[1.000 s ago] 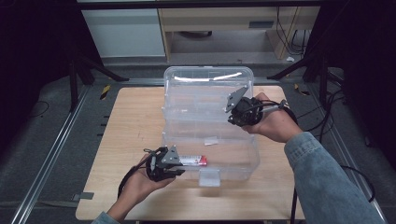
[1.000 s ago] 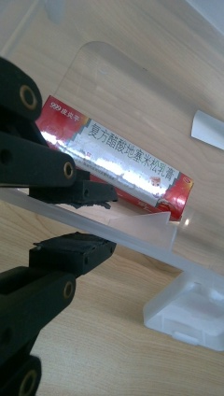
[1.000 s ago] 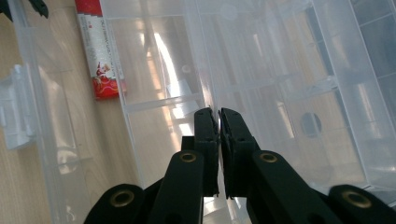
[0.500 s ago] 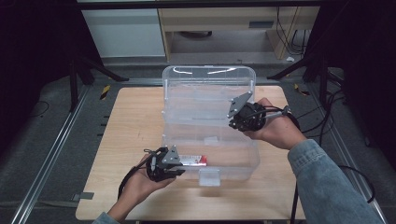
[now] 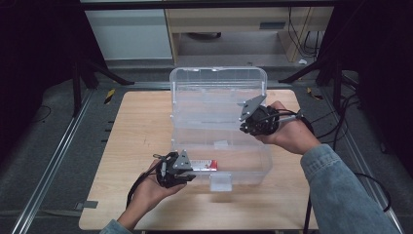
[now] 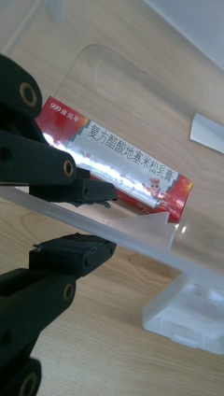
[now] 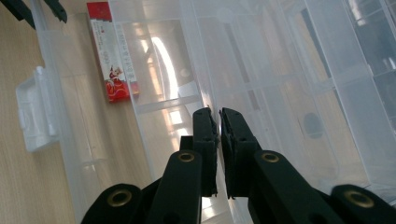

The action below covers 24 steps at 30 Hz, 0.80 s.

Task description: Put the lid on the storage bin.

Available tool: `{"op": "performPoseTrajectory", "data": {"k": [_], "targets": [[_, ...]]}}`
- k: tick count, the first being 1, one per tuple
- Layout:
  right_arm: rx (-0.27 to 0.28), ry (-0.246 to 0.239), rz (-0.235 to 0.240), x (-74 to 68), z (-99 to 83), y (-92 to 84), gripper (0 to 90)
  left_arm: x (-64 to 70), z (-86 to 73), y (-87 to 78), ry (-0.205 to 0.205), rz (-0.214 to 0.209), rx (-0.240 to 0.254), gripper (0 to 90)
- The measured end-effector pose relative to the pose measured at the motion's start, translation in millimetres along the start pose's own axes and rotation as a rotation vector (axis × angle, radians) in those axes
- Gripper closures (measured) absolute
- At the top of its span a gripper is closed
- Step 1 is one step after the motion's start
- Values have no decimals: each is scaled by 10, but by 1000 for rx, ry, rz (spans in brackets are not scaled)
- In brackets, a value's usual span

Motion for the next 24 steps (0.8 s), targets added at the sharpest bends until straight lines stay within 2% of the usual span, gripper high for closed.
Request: {"op": "performPoseTrajectory", "data": {"k": [4, 17, 23, 24], "targets": [[17, 7, 7, -88, -36, -21, 853, 1, -3, -3, 1, 2, -2, 724], [16, -14, 32, -342, -169, -56, 850, 7, -4, -4, -4, 4, -1, 716], [18, -9, 31, -356, -183, -59, 841, 9, -6, -5, -1, 3, -4, 707], [20, -8, 33, -354, -180, -57, 841, -2, -15, -10, 0, 16, -7, 694]]}}
Point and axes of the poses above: each handheld gripper's, and its own axes: y roughly forward along the jaws, z roughly out of its top, x roughly to its right, the point moved 10 cm from there along y, roughly forward along the jaws, and after that the axes turned 5 degrees about x, right-handed, at the moved point
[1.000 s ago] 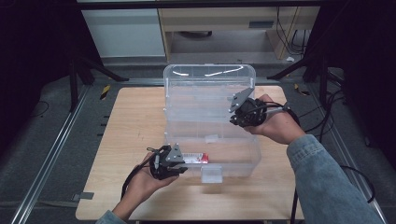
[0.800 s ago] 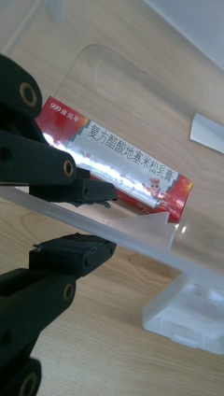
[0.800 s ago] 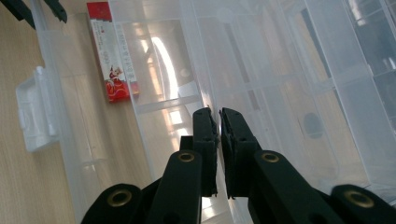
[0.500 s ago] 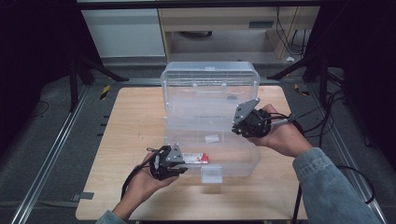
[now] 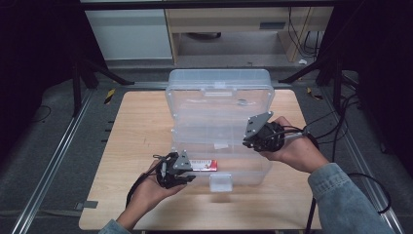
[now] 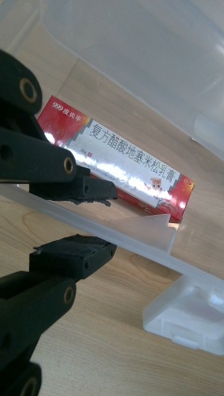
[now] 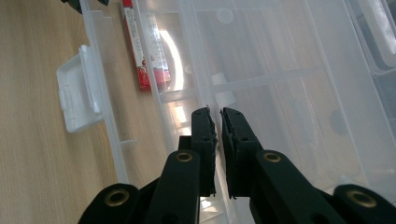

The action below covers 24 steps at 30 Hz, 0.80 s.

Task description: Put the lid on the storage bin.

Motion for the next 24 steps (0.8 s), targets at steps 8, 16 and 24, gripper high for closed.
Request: {"op": "performPoseTrajectory", "data": {"k": [8, 16, 24], "targets": [[7, 8, 5, 3, 1, 1, 836, 41, 142, -307, -114, -10, 149, 483], [12, 12, -2, 0, -8, -2, 833, 36, 381, -719, -191, -15, 292, 417], [17, 21, 4, -15, -18, 1, 830, -273, 491, -1174, -246, 37, 387, 556]]}}
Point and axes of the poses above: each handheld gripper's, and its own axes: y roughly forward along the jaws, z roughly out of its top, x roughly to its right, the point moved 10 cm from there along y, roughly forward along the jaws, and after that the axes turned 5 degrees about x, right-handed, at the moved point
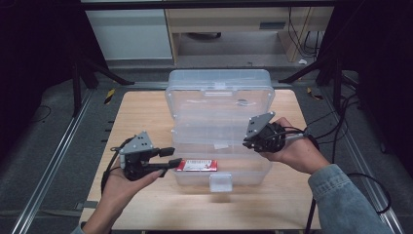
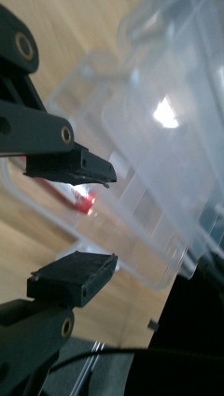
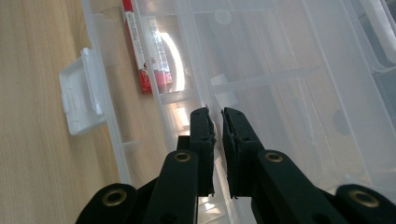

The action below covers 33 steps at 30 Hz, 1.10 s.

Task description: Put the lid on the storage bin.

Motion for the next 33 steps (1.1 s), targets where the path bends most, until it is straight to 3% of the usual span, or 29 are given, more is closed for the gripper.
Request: {"op": "performPoseTrajectory", "data": {"k": [6, 7, 12, 17, 21, 33], "targets": [[2, 0, -2, -6, -5, 0, 827, -341, 127, 11, -43, 43, 11, 649], [2, 0, -2, -6, -5, 0, 827, -341, 127, 11, -43, 43, 11, 654], [1, 4, -3, -14, -12, -1, 826, -575, 203, 173, -58, 73, -17, 692], [3, -1, -3, -23, -16, 2, 825, -649, 275, 248, -54, 90, -26, 707], [14, 10, -3, -45, -30, 3, 822, -716, 320, 325, -76, 96, -19, 719], [17, 11, -1, -115, -69, 14, 813, -754, 292, 365, -81, 114, -22, 734]]}}
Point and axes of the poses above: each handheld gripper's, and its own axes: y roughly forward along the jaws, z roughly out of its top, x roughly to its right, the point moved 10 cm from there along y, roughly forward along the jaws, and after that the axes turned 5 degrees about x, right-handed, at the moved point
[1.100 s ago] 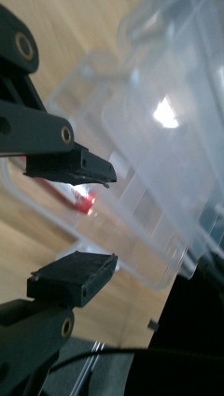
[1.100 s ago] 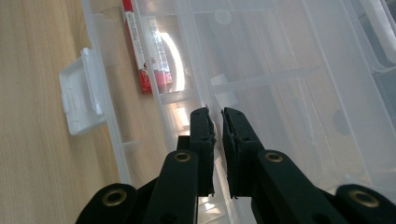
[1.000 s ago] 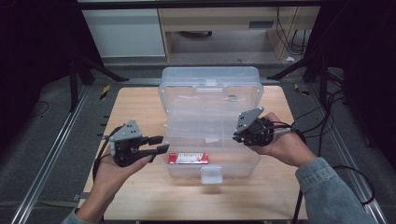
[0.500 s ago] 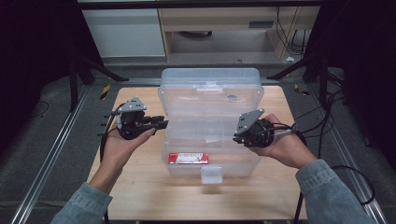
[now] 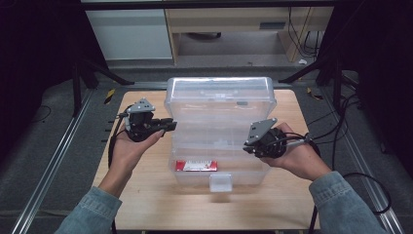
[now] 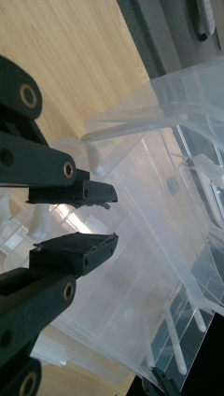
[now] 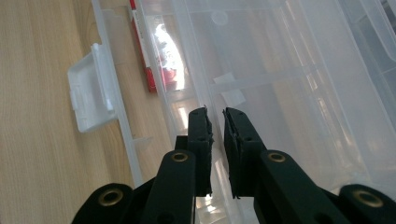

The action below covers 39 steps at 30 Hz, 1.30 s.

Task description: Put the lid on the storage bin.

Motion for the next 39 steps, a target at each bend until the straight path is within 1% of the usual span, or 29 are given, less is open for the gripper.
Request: {"op": "performPoseTrajectory", "data": {"k": [6, 10, 11, 12, 13, 15, 16, 18, 23, 24, 25, 27, 31, 32, 34, 39], "targets": [[11, 8, 1, -38, -26, 10, 801, 6, -17, 9, -3, 0, 3, 738], [12, 14, 7, -73, -53, 16, 794, 18, -26, -17, -6, 0, 13, 738], [11, 22, 9, -89, -70, 19, 776, 24, -32, -21, -6, -1, 14, 738], [11, 30, 7, -97, -78, 18, 765, 48, -61, -22, -10, -14, 5, 748], [23, 43, 0, -110, -83, 4, 746, 64, -79, -23, -9, -17, 6, 749], [54, 58, -1, -131, -73, -41, 736, 88, -105, -29, -7, -20, 7, 742], [55, 64, -2, -140, -79, -65, 732, 100, -120, -39, -4, -24, 2, 743], [66, 67, -18, -139, -95, -117, 716, 119, -142, -56, -3, -27, 4, 743], [90, 116, -50, -115, -145, -241, 688, 146, -202, -83, -3, -33, -5, 752], [93, 125, -70, -93, -165, -277, 665, 149, -210, -84, -3, -35, -6, 759], [95, 127, -76, -84, -174, -293, 664, 155, -221, -85, -1, -38, -7, 760], [99, 137, -92, -67, -195, -329, 674, 163, -249, -88, 2, -39, -14, 769], [101, 161, -116, -27, -256, -396, 739, 175, -303, -95, 4, -43, -28, 798], [103, 175, -123, -11, -276, -407, 756, 177, -312, -96, 6, -43, -30, 805], [103, 197, -133, 18, -307, -413, 781, 182, -336, -97, 9, -45, -36, 822], [107, 240, -156, 76, -359, -411, 815, 196, -363, -99, 6, -52, -39, 828]]}}
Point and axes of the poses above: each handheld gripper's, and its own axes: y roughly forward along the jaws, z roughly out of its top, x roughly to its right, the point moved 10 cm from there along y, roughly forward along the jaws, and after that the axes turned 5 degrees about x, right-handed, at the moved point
